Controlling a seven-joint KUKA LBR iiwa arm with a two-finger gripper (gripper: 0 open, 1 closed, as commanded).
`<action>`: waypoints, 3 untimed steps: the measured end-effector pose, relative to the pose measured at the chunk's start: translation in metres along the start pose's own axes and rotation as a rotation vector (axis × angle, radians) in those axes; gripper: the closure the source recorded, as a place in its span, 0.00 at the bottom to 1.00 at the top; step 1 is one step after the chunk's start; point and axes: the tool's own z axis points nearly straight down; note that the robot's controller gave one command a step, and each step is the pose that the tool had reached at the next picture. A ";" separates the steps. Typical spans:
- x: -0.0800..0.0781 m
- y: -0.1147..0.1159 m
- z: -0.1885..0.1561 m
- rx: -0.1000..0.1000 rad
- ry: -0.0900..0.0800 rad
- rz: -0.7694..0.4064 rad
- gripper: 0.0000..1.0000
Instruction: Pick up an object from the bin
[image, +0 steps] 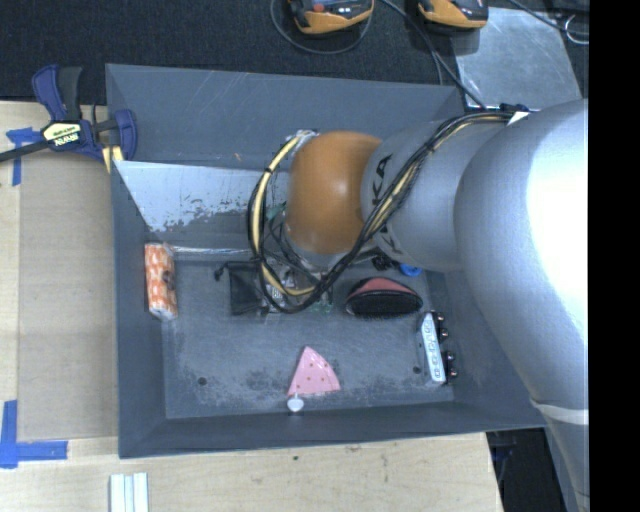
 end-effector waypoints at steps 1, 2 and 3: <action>-0.006 0.033 0.000 -0.001 0.001 -0.034 1.00; -0.006 0.033 0.000 -0.001 0.002 -0.034 1.00; -0.006 0.032 0.000 -0.002 0.001 -0.022 1.00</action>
Offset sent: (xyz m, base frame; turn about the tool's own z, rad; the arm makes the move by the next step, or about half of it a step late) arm 0.0000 0.0000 0.0000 0.0000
